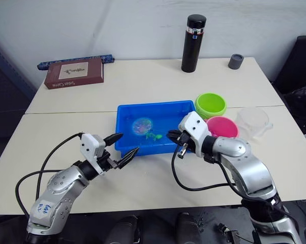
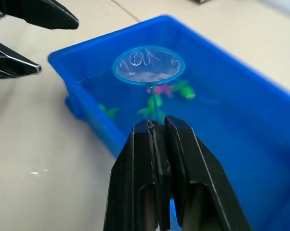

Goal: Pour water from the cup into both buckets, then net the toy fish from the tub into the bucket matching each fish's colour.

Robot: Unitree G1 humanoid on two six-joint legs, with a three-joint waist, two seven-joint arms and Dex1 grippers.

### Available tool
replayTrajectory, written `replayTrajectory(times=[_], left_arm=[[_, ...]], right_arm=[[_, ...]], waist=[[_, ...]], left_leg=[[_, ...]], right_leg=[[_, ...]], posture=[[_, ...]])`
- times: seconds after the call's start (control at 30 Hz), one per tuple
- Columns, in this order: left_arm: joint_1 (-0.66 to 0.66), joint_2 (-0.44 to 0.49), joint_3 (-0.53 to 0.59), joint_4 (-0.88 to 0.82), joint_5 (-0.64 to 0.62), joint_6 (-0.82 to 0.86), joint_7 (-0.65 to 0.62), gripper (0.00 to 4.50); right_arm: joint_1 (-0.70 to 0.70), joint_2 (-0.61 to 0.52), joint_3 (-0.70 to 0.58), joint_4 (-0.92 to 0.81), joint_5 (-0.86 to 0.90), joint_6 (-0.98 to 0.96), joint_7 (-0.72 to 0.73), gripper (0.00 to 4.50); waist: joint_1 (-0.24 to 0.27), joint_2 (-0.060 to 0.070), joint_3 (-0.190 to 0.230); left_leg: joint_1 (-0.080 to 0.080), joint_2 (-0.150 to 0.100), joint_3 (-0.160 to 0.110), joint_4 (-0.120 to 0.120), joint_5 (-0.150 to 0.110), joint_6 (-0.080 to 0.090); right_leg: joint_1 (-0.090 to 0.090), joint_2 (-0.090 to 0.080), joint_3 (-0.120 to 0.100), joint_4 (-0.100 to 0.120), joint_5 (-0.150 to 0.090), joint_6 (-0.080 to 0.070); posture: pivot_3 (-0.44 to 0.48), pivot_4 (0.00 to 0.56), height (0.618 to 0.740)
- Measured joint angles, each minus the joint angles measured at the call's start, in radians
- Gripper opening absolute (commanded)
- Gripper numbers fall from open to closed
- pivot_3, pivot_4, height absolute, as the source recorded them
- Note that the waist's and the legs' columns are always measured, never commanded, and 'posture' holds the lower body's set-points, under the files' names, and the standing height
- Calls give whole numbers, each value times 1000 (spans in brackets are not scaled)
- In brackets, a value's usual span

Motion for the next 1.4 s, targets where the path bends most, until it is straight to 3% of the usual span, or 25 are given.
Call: replayTrajectory(times=[0.77,1.4], left_arm=[[-1,-13,-9,-32,0,25,23,4461],[20,-15,-11,-62,1,31,34,4461]], right_arm=[[-129,128,-7,102,171,351,-93,0],[-163,193,-38,260,189,381,-151,0]], waist=[[-1,0,0],[-2,0,0]], left_leg=[[-2,0,0,-2,0,0],[-3,0,0,-4,-1,-1]], right_leg=[[-1,0,-1,-2,0,-1],[-3,0,-1,-3,-1,-2]], posture=[[0,150,740],[0,150,740]])
